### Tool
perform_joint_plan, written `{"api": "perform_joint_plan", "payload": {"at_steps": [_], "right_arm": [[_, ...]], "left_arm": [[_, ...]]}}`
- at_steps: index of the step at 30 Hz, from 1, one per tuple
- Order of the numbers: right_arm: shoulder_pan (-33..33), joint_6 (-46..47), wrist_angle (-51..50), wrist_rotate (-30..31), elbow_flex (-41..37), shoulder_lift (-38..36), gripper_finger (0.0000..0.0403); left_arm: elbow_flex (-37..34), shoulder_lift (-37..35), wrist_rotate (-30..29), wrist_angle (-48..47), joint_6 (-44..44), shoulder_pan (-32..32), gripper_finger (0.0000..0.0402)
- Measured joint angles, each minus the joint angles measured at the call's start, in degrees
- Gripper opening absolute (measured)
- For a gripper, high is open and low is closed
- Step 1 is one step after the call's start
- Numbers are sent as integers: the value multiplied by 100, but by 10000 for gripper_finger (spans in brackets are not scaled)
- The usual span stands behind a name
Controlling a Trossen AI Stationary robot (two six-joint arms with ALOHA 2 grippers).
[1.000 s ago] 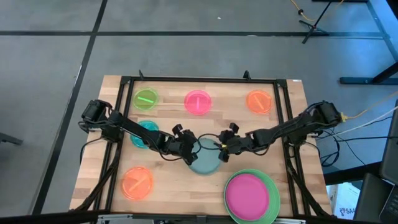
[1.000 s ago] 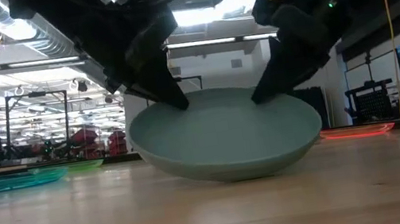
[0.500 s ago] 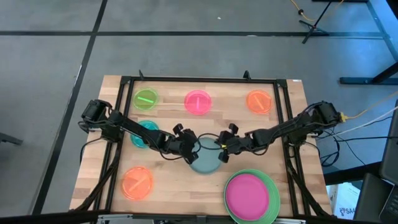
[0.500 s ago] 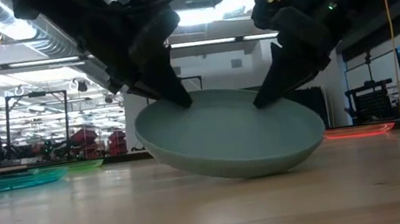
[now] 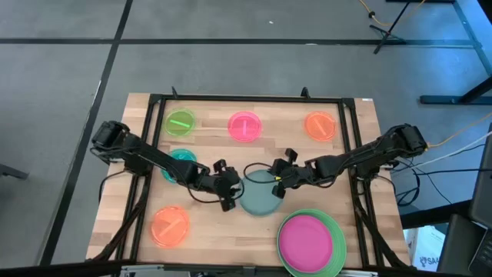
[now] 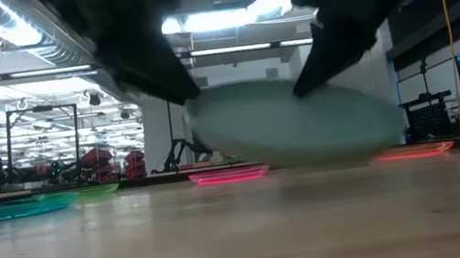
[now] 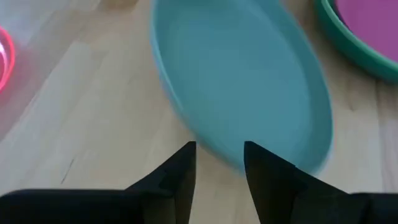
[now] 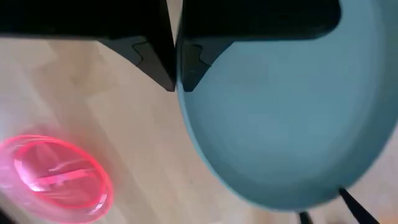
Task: Stack plastic plates
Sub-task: Stack the blue plate on the pink plate
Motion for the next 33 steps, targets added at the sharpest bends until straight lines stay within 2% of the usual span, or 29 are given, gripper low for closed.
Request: {"api": "perform_joint_plan", "payload": {"at_steps": [4, 9, 17, 26, 33], "right_arm": [[4, -26, -497, -19, 223, -408, 2], [124, 42, -905, -531, 285, -1033, 1], [802, 626, -1968, -1326, 285, -1772, 1], [2193, 1589, -2650, -1453, 282, -1659, 2], [2791, 2456, -2148, -1080, -286, -1362, 2]], "left_arm": [[0, -300, -417, -417, -40, -345, 129], [0, -391, -802, -487, 5, -684, 129], [0, -396, -847, -490, 63, -712, 129], [0, -396, -845, -395, 56, -706, 129], [0, -396, -847, -380, 49, -672, 129]]}}
